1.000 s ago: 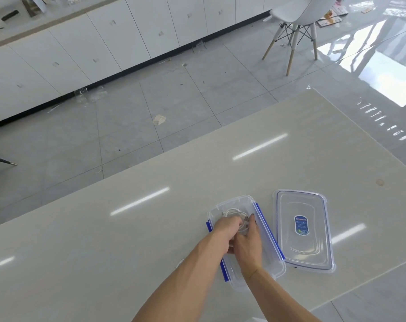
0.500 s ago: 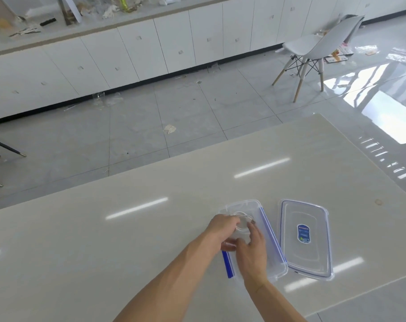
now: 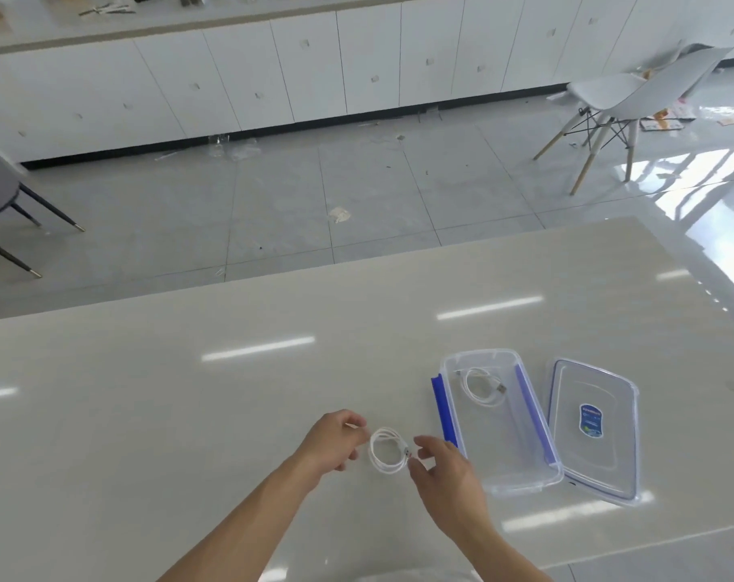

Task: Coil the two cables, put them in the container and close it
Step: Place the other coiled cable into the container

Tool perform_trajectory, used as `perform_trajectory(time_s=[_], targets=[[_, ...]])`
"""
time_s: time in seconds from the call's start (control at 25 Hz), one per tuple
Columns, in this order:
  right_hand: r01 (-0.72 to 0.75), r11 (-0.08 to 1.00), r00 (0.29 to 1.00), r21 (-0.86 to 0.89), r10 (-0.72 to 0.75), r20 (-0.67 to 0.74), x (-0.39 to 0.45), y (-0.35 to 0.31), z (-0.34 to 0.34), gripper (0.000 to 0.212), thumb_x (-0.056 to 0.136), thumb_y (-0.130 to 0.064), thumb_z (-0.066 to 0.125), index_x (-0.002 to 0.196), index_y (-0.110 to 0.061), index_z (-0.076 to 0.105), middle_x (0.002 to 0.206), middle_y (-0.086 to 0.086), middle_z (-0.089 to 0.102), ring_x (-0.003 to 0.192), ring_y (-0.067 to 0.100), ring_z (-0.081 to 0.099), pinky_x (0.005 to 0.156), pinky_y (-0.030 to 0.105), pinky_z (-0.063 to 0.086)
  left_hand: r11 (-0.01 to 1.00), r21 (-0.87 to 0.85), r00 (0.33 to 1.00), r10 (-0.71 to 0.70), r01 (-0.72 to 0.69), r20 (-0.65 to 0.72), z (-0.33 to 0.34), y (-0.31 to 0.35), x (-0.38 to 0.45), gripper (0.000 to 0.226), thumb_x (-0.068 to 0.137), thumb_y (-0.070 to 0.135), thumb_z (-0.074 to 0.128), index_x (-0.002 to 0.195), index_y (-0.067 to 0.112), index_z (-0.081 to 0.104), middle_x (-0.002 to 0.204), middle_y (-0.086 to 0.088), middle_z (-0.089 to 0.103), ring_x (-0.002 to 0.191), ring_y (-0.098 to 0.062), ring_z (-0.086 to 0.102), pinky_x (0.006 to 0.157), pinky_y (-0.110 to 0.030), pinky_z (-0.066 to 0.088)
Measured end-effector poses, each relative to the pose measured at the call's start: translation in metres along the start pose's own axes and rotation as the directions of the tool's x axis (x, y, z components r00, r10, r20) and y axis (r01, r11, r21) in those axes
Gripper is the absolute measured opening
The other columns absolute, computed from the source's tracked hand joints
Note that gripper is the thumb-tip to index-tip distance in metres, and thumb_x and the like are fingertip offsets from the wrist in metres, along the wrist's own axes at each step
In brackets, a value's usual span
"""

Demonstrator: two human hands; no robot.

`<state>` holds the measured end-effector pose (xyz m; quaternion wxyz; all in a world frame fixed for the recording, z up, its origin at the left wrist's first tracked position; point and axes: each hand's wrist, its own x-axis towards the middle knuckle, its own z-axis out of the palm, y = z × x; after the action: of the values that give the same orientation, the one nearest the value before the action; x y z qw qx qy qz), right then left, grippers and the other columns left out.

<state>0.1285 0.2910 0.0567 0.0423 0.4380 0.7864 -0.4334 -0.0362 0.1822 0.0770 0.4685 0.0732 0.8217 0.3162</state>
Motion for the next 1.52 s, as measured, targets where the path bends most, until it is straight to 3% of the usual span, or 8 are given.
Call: perform_trajectory(time_s=[0.16,0.36,0.68,0.8,0.96,1.16,1.36,1.52], targets=[[-0.066,0.994,0.998,-0.085,0.066,0.004,0.009,0.001,0.018,0.045,0.097,-0.038,0.056,0.14,-0.026,0.051,0.133,-0.004,0.058,0.113,0.018,0.063,0.094,0.034,0.051,0.976,0.199,0.995,0.096,-0.09,-0.019,-0.004,-0.036,0.014,0.025,0.09,0.026,0.066,0.115,0.023,0.068,0.099,0.003,0.068,0.082,-0.013,0.063,0.067,-0.02,0.049],[-0.19,0.976,0.982,-0.107,0.187,-0.039,0.021,-0.001,0.035,0.046,0.095,-0.048,0.053,0.136,-0.028,0.054,0.134,-0.002,0.059,0.113,0.022,0.063,0.091,0.036,0.052,0.929,0.347,0.986,0.158,-0.128,-0.06,0.009,-0.034,0.033,0.035,0.088,0.041,0.067,0.12,0.025,0.067,0.112,0.007,0.069,0.104,-0.015,0.065,0.089,-0.028,0.052],[-0.189,0.971,0.981,-0.147,0.182,-0.061,0.036,-0.004,0.049,0.038,0.089,-0.044,0.059,0.124,-0.028,0.059,0.121,-0.005,0.06,0.097,0.02,0.066,0.071,0.03,0.044,0.85,0.502,0.973,0.224,-0.162,-0.065,0.026,-0.022,0.054,0.035,0.084,0.04,0.068,0.117,0.027,0.066,0.111,0.006,0.069,0.102,-0.016,0.065,0.079,-0.027,0.049],[-0.156,0.972,0.986,-0.176,0.141,-0.094,0.039,-0.003,0.054,0.026,0.089,-0.034,0.059,0.114,-0.027,0.058,0.113,-0.004,0.059,0.089,0.02,0.064,0.066,0.029,0.043,0.839,0.511,0.967,0.248,-0.189,-0.05,0.025,-0.024,0.059,0.033,0.084,0.035,0.069,0.116,0.026,0.066,0.11,0.005,0.069,0.101,-0.016,0.066,0.081,-0.03,0.052],[-0.121,0.968,0.988,-0.22,0.097,-0.118,0.043,-0.005,0.058,0.014,0.088,-0.02,0.06,0.101,-0.023,0.057,0.1,-0.004,0.058,0.079,0.019,0.057,0.064,0.03,0.047,0.83,0.507,0.958,0.286,-0.234,-0.026,0.026,-0.028,0.064,0.028,0.086,0.035,0.069,0.113,0.028,0.065,0.107,0.007,0.068,0.097,-0.014,0.066,0.071,-0.026,0.046],[-0.092,0.985,0.991,-0.148,0.075,-0.112,0.045,-0.005,0.06,0.015,0.086,-0.011,0.061,0.097,-0.02,0.055,0.095,-0.004,0.06,0.078,0.02,0.059,0.067,0.035,0.053,0.796,0.524,0.938,0.347,-0.303,0.015,0.028,-0.035,0.065,0.023,0.089,0.031,0.063,0.111,0.03,0.063,0.109,0.006,0.064,0.098,-0.015,0.065,0.073,-0.028,0.047],[-0.133,0.99,0.991,0.055,0.134,-0.016,0.042,-0.006,0.052,0.013,0.088,-0.013,0.063,0.094,-0.022,0.055,0.084,-0.004,0.068,0.074,0.017,0.065,0.062,0.034,0.053,0.781,0.519,0.926,0.372,-0.348,0.062,0.026,-0.041,0.069,0.018,0.089,0.03,0.058,0.106,0.025,0.063,0.109,0.004,0.06,0.097,-0.019,0.065,0.078,-0.035,0.054],[-0.147,0.981,0.989,0.127,0.147,0.008,0.036,-0.007,0.046,0.014,0.086,-0.016,0.066,0.095,-0.024,0.058,0.088,-0.004,0.07,0.077,0.014,0.067,0.063,0.03,0.054,0.738,0.559,0.906,0.42,-0.379,0.061,0.026,-0.047,0.065,0.019,0.093,0.035,0.054,0.104,0.022,0.061,0.107,0.002,0.056,0.09,-0.021,0.064,0.07,-0.033,0.05]])
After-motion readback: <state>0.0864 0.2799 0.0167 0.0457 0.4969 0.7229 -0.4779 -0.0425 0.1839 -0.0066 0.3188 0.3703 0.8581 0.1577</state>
